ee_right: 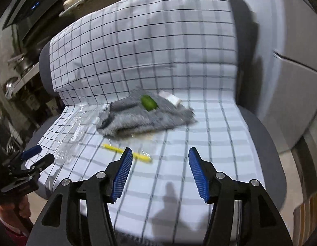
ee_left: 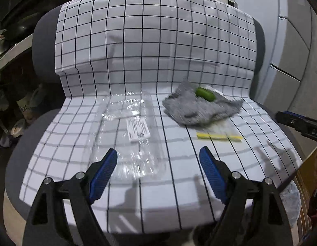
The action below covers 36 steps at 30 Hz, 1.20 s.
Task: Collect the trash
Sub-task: 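Grasp the green cucumber with the right tool while the left tool approaches the grey cloth, then grasp the grey cloth with the left tool and lift it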
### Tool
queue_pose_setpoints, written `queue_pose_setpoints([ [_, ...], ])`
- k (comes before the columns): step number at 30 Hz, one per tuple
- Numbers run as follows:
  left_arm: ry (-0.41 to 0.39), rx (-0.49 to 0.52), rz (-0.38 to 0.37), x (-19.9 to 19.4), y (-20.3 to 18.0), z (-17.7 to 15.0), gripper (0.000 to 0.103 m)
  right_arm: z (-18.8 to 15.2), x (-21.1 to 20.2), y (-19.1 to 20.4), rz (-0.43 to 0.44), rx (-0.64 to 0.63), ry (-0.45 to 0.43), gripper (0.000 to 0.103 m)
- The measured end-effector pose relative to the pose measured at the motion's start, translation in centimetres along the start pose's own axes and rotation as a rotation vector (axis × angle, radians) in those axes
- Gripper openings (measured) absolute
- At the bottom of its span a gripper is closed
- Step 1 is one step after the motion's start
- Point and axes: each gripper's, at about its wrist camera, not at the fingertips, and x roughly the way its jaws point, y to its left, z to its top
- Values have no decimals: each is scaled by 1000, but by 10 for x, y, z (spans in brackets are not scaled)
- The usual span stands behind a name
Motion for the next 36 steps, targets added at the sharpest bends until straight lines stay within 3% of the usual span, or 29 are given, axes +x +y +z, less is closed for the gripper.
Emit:
queue_pose_setpoints([
  [6,7,18,14,31,-4,34,80,47,68,20,46,-124,35,56],
  [11,28,10,21,62,-3,55,80,73,123,29,65,-187,79,48],
  [21,65,24,-10,93,-9,58,80,82,199,33,-37,-296,184,43],
  [24,65,34,-12,92,-13,58,80,81,198,35,-46,-317,174,42],
  [26,64,42,-18,89,-17,58,80,83,189,34,-35,-303,147,33],
  [29,64,61,-27,87,-25,59,80,88,165,28,-12,-254,74,32],
  [36,89,114,-76,93,-55,57,86,91,90,-15,116,5,-17,32],
])
